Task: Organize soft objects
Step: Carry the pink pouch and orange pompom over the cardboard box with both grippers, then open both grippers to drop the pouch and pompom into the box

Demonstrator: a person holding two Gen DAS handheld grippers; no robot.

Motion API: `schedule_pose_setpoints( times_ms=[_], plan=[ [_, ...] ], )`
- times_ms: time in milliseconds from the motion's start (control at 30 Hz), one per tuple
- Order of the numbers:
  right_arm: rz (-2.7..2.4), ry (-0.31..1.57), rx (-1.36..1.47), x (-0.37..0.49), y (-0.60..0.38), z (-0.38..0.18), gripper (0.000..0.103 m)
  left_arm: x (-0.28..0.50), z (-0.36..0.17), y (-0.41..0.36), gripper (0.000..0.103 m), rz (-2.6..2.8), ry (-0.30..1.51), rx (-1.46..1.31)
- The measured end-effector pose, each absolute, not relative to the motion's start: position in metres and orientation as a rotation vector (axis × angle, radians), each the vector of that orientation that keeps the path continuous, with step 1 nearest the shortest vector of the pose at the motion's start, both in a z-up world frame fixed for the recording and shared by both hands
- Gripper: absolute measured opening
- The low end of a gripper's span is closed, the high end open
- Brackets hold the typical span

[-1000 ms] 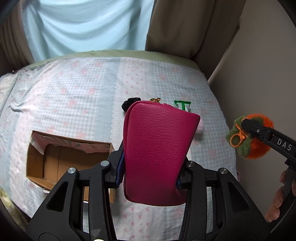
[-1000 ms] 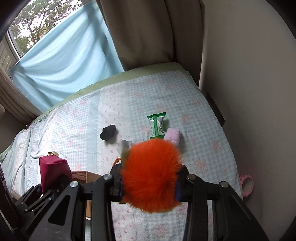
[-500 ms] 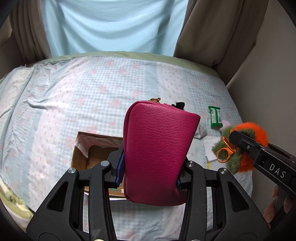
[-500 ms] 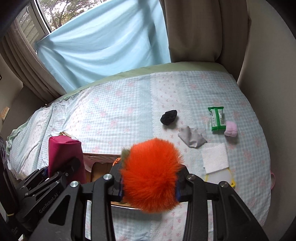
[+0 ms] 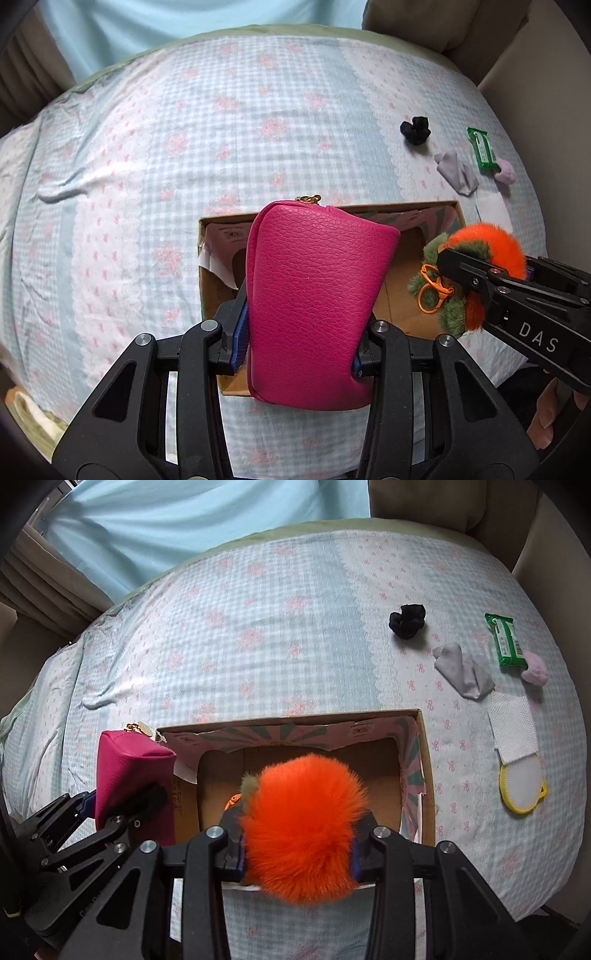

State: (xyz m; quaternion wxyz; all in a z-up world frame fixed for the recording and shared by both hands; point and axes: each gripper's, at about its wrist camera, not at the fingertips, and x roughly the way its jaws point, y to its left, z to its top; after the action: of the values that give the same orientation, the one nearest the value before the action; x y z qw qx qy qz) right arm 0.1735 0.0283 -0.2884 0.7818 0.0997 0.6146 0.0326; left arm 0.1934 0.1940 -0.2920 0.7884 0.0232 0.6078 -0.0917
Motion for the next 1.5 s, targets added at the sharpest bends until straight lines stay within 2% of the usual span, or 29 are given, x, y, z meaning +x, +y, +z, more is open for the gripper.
schedule_pose_setpoints(
  times_ms=[367, 600, 667, 700, 733, 767, 800, 1100, 1500],
  plan=[
    [0.072, 1.504, 0.213, 0.209, 0.022, -0.388, 0.036, 0.211, -0.406, 0.159, 0.037, -0.255, 1.496, 0.168],
    [0.088, 1.581, 0.246, 0.219, 0.011, -0.420, 0.037, 0.217, -0.429, 0.152, 0.037, -0.281, 1.557, 0.194],
    [0.114, 1.591, 0.256, 0.220, 0.010, -0.421, 0.041, 0.220, -0.425, 0.150, 0.044, -0.308, 1.547, 0.198],
    [0.125, 1.585, 0.250, 0.221, 0.011, -0.419, 0.053, 0.221, -0.422, 0.149, 0.067, -0.318, 1.539, 0.201],
    [0.124, 1.578, 0.233, 0.222, 0.013, -0.418, 0.065, 0.221, -0.418, 0.148, 0.103, -0.325, 1.525, 0.196],
    [0.123, 1.576, 0.222, 0.223, 0.013, -0.418, 0.096, 0.221, -0.413, 0.148, 0.102, -0.338, 1.507, 0.180],
    [0.128, 1.577, 0.225, 0.223, 0.013, -0.418, 0.103, 0.221, -0.411, 0.148, 0.103, -0.342, 1.500, 0.176],
    [0.119, 1.612, 0.251, 0.219, 0.006, -0.428, 0.103, 0.220, -0.414, 0.144, 0.103, -0.328, 1.519, 0.183],
    [0.118, 1.549, 0.243, 0.206, 0.012, -0.399, 0.103, 0.205, -0.374, 0.155, 0.103, -0.307, 1.462, 0.175]
  ],
)
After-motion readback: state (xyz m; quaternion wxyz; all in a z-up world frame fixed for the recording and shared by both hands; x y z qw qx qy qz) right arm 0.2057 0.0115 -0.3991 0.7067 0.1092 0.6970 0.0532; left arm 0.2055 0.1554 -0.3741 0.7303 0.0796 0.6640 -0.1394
